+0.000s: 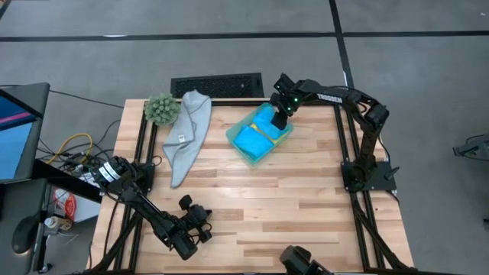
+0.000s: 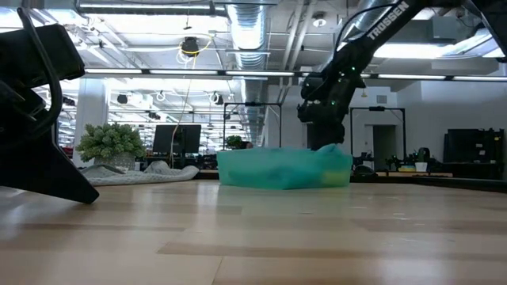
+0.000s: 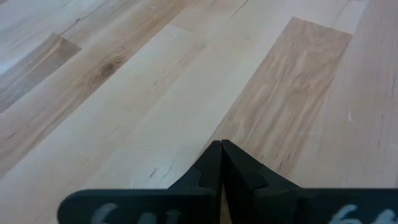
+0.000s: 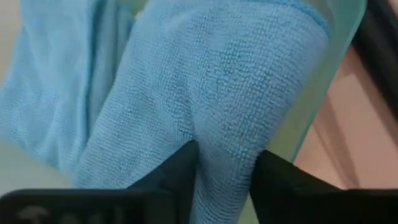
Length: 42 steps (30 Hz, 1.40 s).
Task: Fold microfiber towels
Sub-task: Put the folded blue microfiber towel into the green bin
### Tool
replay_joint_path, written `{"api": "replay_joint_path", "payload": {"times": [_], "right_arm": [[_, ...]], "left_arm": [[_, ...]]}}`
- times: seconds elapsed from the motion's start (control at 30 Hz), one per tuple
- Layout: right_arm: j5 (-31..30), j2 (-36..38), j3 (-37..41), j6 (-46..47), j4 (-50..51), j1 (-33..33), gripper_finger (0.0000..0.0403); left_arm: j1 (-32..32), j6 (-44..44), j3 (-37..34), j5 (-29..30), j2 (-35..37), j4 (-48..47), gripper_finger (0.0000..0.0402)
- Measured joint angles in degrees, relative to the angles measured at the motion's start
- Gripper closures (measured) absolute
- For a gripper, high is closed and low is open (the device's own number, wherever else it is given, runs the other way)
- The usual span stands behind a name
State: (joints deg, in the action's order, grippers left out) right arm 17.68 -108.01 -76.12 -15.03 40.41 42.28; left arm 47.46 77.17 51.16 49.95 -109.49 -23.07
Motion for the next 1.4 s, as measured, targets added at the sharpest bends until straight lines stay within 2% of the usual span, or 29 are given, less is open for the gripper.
{"api": "replay_joint_path", "payload": {"times": [0.2,0.4,0.63,0.77,0.87,0.93,1.13,1.4], "right_arm": [[0.02,0.43,-4.49,1.06,3.34,-0.17,0.0198],[-2.65,0.58,-4.65,0.79,5.68,-0.59,0.019],[-7.39,7.34,-4.62,1.92,7.11,-0.32,0.0246],[-7.74,10.42,-1.21,3.02,6.97,-1.2,0.0311],[-8.6,10.49,2.49,3.02,5.96,-3.05,0.0367],[-8.88,10.49,5.17,3.02,4.05,-4.06,0.0391],[-9.03,10.45,11.4,5.56,-1.9,-6.13,0.0367],[-9.82,9.65,11.91,6.44,-4.51,-8.74,0.0372]], "left_arm": [[0.0,0.0,0.0,-0.02,0.0,0.0,0.0401],[0.0,0.07,0.0,-0.04,0.0,0.0,0.0401],[0.0,-0.88,0.0,-0.13,0.0,-0.34,0.0402],[0.0,-0.65,-0.02,0.21,0.0,-0.5,0.0401],[0.0,-0.52,-0.04,0.24,0.0,-0.5,0.0401],[0.0,-0.54,-0.04,0.26,0.0,-0.43,0.0401],[0.0,-0.68,-0.04,0.28,0.0,-0.19,0.0401],[0.0,-1.29,-0.04,0.46,0.0,-0.11,0.0402]]}}
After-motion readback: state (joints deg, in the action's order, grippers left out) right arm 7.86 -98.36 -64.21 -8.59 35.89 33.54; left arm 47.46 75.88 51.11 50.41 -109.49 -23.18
